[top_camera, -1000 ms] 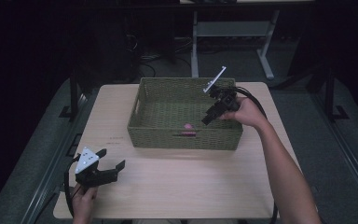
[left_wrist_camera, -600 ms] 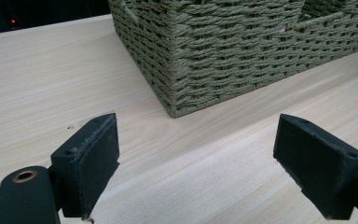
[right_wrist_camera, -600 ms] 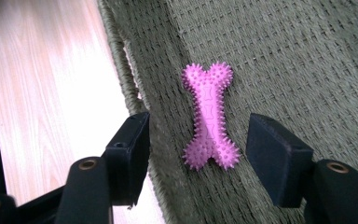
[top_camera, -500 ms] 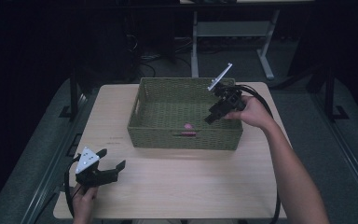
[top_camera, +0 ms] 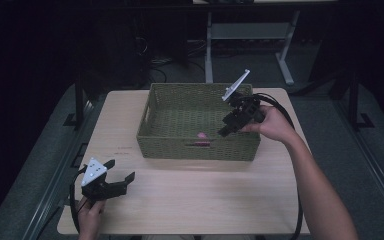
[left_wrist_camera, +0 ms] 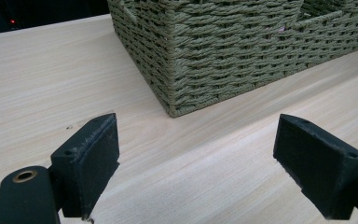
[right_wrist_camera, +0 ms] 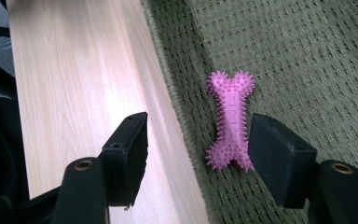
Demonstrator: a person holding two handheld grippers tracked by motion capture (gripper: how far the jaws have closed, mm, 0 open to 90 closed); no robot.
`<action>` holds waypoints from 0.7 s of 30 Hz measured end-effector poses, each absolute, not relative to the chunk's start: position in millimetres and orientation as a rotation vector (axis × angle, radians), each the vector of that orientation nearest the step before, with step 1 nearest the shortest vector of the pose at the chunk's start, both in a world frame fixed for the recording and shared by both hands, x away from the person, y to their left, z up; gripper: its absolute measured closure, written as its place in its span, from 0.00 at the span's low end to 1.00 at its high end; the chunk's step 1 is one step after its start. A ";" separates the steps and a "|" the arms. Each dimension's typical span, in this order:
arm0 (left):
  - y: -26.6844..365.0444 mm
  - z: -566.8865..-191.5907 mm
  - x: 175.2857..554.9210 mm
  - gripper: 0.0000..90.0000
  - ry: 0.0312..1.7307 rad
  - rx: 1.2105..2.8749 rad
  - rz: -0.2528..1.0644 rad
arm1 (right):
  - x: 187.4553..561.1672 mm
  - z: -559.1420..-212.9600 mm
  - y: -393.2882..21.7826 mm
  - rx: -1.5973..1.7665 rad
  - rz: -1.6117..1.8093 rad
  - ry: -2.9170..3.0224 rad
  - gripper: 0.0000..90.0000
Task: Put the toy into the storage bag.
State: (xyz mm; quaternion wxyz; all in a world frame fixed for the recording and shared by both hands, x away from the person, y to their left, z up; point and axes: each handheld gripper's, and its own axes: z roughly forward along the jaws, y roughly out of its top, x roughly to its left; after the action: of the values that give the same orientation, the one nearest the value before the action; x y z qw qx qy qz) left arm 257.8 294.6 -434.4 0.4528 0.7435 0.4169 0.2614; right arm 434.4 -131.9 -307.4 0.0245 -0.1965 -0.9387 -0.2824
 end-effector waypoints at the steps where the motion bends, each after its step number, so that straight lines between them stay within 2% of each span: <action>1: 294.6 -434.4 257.8 0.15 1.030 1.836 0.646 | 432.8 -306.9 -131.4 -0.599 -0.872 -2.908 0.42; 21: 295.3 -434.2 257.1 0.15 1.030 1.840 0.649 | 405.4 -308.1 -133.5 -0.555 -0.901 -2.927 0.40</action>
State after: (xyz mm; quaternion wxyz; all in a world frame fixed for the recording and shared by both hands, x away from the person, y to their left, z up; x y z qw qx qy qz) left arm 257.1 295.3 -434.2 0.4506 0.7446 0.4166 0.2627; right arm 405.4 -133.5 -308.1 0.0146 -0.1783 -0.9403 -0.2894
